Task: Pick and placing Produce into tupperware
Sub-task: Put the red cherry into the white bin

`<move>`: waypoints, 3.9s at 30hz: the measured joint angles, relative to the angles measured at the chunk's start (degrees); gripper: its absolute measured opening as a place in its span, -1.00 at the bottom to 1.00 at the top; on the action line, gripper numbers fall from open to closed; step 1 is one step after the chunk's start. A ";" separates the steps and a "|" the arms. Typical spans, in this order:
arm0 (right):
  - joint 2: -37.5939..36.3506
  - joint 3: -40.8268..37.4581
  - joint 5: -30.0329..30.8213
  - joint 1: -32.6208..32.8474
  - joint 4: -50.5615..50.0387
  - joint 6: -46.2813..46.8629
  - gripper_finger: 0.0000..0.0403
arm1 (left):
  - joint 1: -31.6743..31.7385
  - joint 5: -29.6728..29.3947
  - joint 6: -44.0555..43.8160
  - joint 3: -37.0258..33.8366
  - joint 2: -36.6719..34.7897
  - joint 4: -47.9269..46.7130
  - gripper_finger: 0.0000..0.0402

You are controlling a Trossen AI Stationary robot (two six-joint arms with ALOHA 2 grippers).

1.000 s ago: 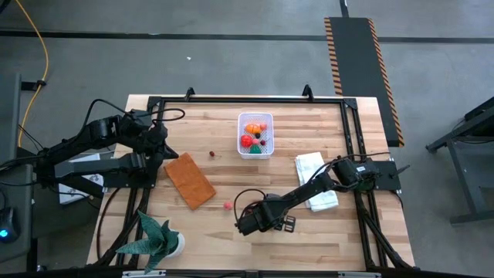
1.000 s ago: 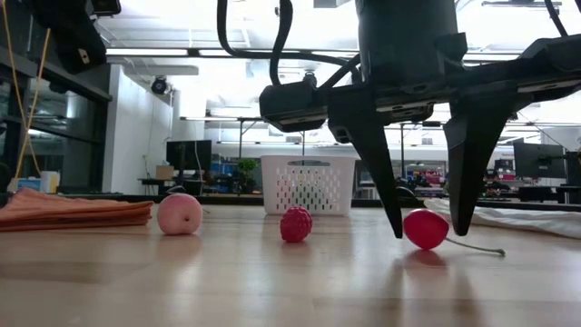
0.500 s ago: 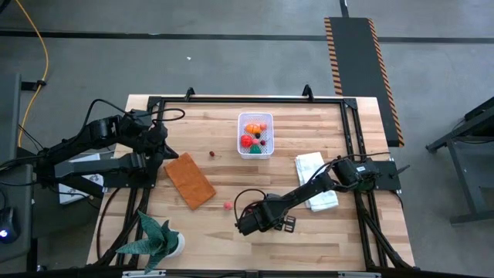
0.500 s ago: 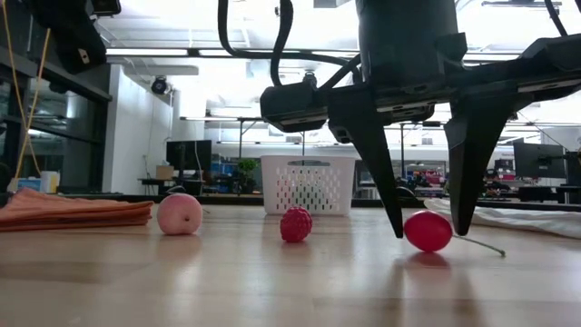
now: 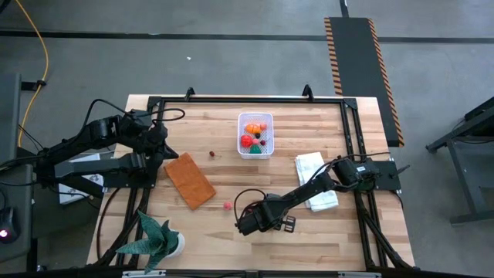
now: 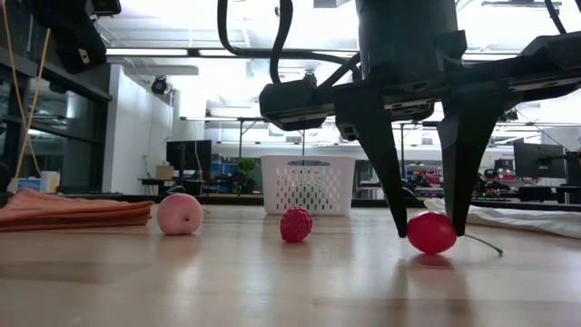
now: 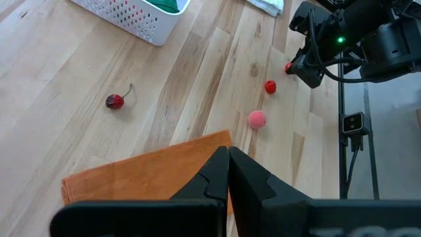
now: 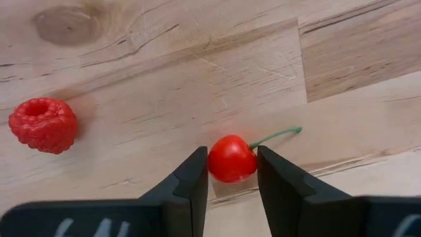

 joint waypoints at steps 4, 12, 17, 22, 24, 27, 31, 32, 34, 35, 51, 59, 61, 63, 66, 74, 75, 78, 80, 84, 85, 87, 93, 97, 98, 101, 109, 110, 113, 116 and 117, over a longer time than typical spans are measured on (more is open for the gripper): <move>0.00 0.00 0.01 0.00 0.02 0.02 -0.52 | 0.00 0.00 0.00 0.00 0.00 0.00 -1.00; 0.00 0.00 0.02 0.00 0.06 -1.05 -0.53 | 0.02 0.00 0.00 0.00 0.00 0.00 -1.00; 0.08 1.21 0.22 0.00 -0.03 -2.55 -0.53 | 0.01 0.00 0.00 0.00 0.00 0.00 -1.00; 0.07 5.81 1.84 -0.10 -5.30 -3.65 -0.53 | 0.00 0.00 0.00 0.00 -0.02 0.02 -1.00; 0.04 7.92 2.69 -0.11 -7.55 -4.07 -0.53 | 0.00 0.00 0.00 0.00 0.00 0.02 -1.00; 0.04 11.80 4.72 -0.10 -11.55 -4.56 -0.53 | 0.00 0.00 0.00 0.00 -0.02 0.02 -1.00; 0.04 17.24 8.13 -0.09 -16.35 -5.67 -0.53 | 0.00 0.00 0.00 0.00 -0.01 0.02 -1.00; 0.04 18.55 8.99 -0.09 -17.46 -6.13 -0.53 | 0.00 0.00 0.00 0.00 0.00 0.02 -1.00; 0.04 21.09 10.34 -0.09 -19.67 -7.03 -0.53 | 0.01 0.00 0.00 0.00 -0.01 0.02 -1.00; 0.04 22.21 10.86 -0.09 -20.39 -7.37 -0.53 | 0.00 -0.01 0.00 0.00 -0.01 0.02 -1.00; -3.00 27.96 11.57 0.04 -23.36 -17.79 -0.53 | 0.00 -0.02 0.00 0.00 0.00 0.31 -1.00; -6.97 27.96 14.67 -0.09 -23.39 -24.42 -0.53 | 0.00 -0.35 -0.06 0.00 -0.02 0.64 -1.00; -8.29 27.96 15.54 -0.09 -23.38 -26.24 -0.53 | 0.01 -0.56 -0.22 0.00 -0.01 0.60 -1.00; -9.67 27.96 16.32 -0.09 -23.37 -28.28 -0.53 | 0.00 -0.58 -0.22 0.00 0.00 0.57 -1.00; -11.82 27.91 18.06 -0.09 -23.37 -31.17 -0.53 | 0.00 -0.59 -0.24 0.00 -0.02 0.55 -1.00; -19.14 27.91 23.69 -0.09 -23.37 -39.03 -0.53 | 0.00 -0.61 -2.62 0.00 -0.02 0.48 -1.00; -20.17 27.91 24.56 -0.09 -23.37 -40.06 -0.53 | 0.00 -0.61 -3.24 0.00 -0.01 0.48 -1.00; -23.01 27.91 26.68 0.02 -23.38 -44.05 -0.53 | 0.00 -0.62 -4.64 0.00 0.00 0.46 -1.00; -24.70 27.91 27.49 0.04 -23.37 -46.47 -0.53 | 0.02 -0.63 -5.39 0.00 0.00 0.46 -1.00; -27.87 27.91 28.80 0.04 -23.38 -51.49 -0.53 | 0.01 -0.66 -6.92 0.00 -0.02 0.45 -1.00; -28.61 27.91 29.16 -0.01 -23.38 -52.88 -0.53 | 0.00 -0.66 -7.58 0.00 -0.02 0.46 -1.00; -29.79 27.91 29.49 0.00 -23.37 -55.98 -0.53 | 0.00 -0.66 -8.22 0.00 0.00 0.46 -1.00; -32.83 27.91 29.49 0.02 -23.13 -65.74 -0.53 | 0.02 -0.70 -11.18 0.00 -0.01 0.46 -1.00; -34.10 27.91 29.53 -0.01 -23.12 -71.74 -0.53 | 0.00 -0.72 -13.05 0.00 -0.02 0.48 -1.00; -34.35 27.91 29.62 -0.02 -23.12 -73.03 -0.53 | 0.02 -0.74 -13.61 0.00 -0.02 0.50 -1.00; -34.82 27.91 30.02 -0.15 -23.13 -76.67 -0.53 | 0.01 -1.61 -14.47 0.00 -0.02 0.52 -1.00; -34.57 27.90 33.32 -2.50 -23.34 -89.39 -0.53 | 0.02 -4.84 -19.87 0.00 0.00 3.34 -1.00; -34.54 27.89 33.31 -3.23 -23.34 -90.96 -0.53 | 0.01 -4.93 -20.38 0.00 -0.01 4.12 -1.00; -34.58 27.89 32.72 -5.72 -23.34 -94.73 -0.53 | 0.02 -4.94 -21.61 0.00 0.00 6.24 -1.00; -34.58 27.89 29.37 -9.04 -23.21 -98.05 -0.53 | 0.00 -4.94 -23.07 0.00 0.00 8.40 -1.00; -34.58 27.89 28.13 -10.27 -23.07 -99.21 -0.53 | 0.00 -4.92 -23.71 0.00 0.00 9.10 -1.00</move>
